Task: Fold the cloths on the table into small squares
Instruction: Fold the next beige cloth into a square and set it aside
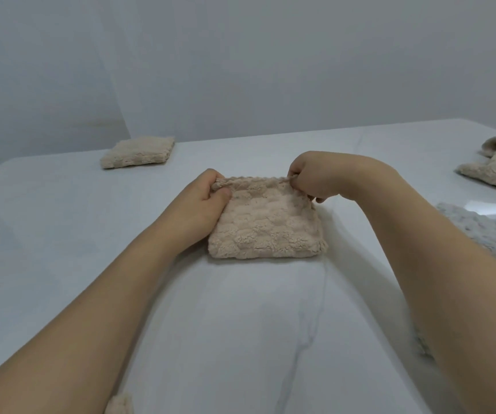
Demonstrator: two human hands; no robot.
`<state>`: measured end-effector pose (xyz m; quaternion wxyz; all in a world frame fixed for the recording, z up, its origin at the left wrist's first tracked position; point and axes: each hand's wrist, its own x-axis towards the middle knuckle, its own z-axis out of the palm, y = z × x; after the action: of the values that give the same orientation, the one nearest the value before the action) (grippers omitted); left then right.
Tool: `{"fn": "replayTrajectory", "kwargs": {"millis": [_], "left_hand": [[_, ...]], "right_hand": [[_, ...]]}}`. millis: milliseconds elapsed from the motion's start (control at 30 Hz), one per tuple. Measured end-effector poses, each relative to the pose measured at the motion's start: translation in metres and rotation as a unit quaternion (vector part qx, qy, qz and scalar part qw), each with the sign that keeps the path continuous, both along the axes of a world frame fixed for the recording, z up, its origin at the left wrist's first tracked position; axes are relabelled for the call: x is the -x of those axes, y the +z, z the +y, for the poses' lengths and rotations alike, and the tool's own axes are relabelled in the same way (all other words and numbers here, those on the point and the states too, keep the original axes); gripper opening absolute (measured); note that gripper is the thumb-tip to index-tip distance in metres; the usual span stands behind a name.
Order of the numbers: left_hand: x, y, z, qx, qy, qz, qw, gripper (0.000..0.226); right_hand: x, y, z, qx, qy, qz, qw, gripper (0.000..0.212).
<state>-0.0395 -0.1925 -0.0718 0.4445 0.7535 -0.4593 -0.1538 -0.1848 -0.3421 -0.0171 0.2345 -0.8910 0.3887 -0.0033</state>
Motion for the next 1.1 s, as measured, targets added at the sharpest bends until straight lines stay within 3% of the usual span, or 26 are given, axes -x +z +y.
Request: {"fn": "replayTrajectory", "kwargs": {"millis": [133,300,467,767,833,967,1100], "left_hand": [[-0.006,0.001,0.002,-0.035,0.020,-0.002,0.999,0.015],[-0.002,-0.002,0.000,-0.076,0.023,-0.048,0.996,0.023],[-0.001,-0.005,0.000,-0.089,0.028,-0.035,0.995,0.032],[0.002,-0.009,-0.007,-0.088,0.104,-0.082,0.987,0.036],[0.001,-0.007,-0.007,-0.085,0.101,-0.048,0.990,0.038],[-0.002,0.009,0.000,-0.078,0.084,0.164,0.980,0.014],[-0.007,0.018,0.009,-0.106,0.053,0.241,0.963,0.016]], "right_hand": [[-0.003,0.000,0.003,-0.027,0.021,-0.026,0.999,0.030],[-0.006,-0.011,-0.004,0.013,0.004,-0.012,1.000,0.026],[-0.010,-0.029,-0.008,0.050,0.010,0.012,0.999,0.034],[-0.023,-0.041,0.001,0.132,0.067,-0.034,0.988,0.026],[-0.027,-0.045,0.004,0.141,0.082,-0.058,0.985,0.032],[-0.031,-0.059,0.007,0.203,0.094,-0.003,0.975,0.040],[-0.029,-0.063,0.007,0.194,0.065,0.008,0.979,0.045]]}}
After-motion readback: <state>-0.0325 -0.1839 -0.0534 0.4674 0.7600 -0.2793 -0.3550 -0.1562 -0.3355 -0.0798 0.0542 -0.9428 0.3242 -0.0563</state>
